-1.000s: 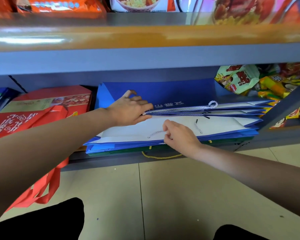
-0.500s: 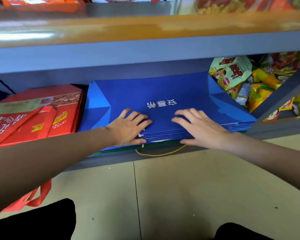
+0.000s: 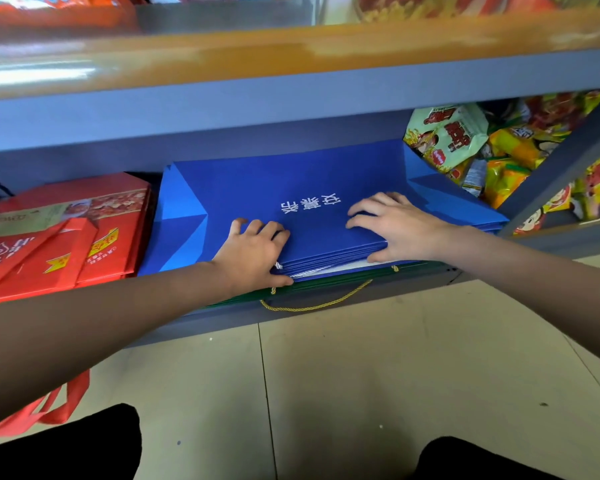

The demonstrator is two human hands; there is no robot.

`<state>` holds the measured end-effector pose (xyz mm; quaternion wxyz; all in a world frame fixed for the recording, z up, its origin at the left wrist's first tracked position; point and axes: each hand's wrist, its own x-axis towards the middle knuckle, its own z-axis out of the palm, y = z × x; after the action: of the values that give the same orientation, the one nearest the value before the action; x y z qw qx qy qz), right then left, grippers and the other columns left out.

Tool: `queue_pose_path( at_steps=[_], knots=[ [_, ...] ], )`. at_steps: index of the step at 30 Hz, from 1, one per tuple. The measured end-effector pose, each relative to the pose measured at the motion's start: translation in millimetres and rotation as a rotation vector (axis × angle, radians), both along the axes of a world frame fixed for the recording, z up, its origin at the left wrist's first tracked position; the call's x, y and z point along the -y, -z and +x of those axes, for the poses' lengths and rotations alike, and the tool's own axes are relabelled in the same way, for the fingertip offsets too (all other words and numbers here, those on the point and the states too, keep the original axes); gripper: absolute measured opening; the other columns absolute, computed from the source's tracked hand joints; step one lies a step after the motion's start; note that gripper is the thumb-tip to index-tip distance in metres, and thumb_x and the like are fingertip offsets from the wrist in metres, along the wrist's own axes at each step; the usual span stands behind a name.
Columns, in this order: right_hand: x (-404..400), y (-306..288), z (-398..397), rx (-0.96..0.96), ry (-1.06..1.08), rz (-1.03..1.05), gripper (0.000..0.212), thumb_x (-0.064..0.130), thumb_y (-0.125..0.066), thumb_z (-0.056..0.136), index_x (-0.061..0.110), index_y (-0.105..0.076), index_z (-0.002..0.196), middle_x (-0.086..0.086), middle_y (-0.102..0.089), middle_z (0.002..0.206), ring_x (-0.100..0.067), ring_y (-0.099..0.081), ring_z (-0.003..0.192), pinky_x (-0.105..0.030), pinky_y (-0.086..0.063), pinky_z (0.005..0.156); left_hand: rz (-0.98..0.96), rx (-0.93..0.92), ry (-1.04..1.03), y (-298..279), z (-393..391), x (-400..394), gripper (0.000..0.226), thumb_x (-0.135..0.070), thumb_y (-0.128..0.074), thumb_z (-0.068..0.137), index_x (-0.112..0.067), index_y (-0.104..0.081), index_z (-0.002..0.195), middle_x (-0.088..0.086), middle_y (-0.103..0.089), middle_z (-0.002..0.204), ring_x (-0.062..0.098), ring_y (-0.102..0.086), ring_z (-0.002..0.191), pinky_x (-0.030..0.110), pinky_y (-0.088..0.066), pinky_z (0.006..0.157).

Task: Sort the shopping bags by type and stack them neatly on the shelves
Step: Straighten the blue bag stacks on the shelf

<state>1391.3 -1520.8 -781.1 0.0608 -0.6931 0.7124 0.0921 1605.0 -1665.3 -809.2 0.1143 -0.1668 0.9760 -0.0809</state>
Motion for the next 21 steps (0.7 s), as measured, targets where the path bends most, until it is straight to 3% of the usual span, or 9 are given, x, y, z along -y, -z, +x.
queue_pose_path(
  at_steps=[5,9,13,17,21],
  knots=[
    [4,-14,-5,0.147,0.013,-0.107,0.052,0.030,-0.068,0.083,0.019,-0.050,0.130,0.001,-0.038,0.137,-0.020,-0.033,0.122,-0.036,-0.027,0.107,0.052,-0.165,-0.068,-7,-4,2,0.073,-0.065,-0.045,0.084,-0.019,-0.035,0.141,-0.002,-0.041,0.138,0.022,-0.040,0.124,0.038,-0.019,0.108],
    [6,-12,-3,0.186,0.038,-0.108,0.051,0.023,-0.067,0.082,0.018,-0.048,0.129,0.001,-0.039,0.134,-0.019,-0.034,0.118,-0.037,-0.031,0.104,-0.014,-0.345,0.063,-6,-3,1,0.060,-0.054,-0.054,0.086,-0.014,-0.050,0.130,0.004,-0.056,0.124,0.029,-0.053,0.110,0.043,-0.027,0.103],
    [8,-8,-2,0.189,0.106,0.018,0.068,0.035,-0.074,0.077,0.022,-0.042,0.135,0.002,-0.029,0.140,-0.020,-0.026,0.127,-0.041,-0.029,0.106,0.012,-0.262,0.083,-5,-4,6,0.062,-0.061,-0.045,0.086,-0.021,-0.047,0.133,-0.002,-0.051,0.128,0.023,-0.050,0.115,0.043,-0.025,0.105],
    [7,-6,-1,0.148,0.110,0.002,0.069,0.039,-0.071,0.078,0.023,-0.039,0.137,0.002,-0.028,0.141,-0.020,-0.024,0.129,-0.039,-0.023,0.107,-0.187,-0.320,0.213,2,-5,7,0.052,-0.050,-0.073,0.068,-0.011,-0.067,0.102,0.003,-0.066,0.094,0.026,-0.064,0.079,0.044,-0.046,0.089],
    [7,11,13,0.041,0.088,0.018,0.075,0.047,-0.065,0.081,0.022,-0.029,0.142,0.001,-0.025,0.144,-0.021,-0.021,0.132,-0.040,-0.018,0.110,-0.225,-0.290,0.243,8,-8,-1,0.060,-0.050,-0.081,0.051,-0.013,-0.066,0.096,0.001,-0.065,0.091,0.023,-0.062,0.077,0.043,-0.049,0.085]
  ],
)
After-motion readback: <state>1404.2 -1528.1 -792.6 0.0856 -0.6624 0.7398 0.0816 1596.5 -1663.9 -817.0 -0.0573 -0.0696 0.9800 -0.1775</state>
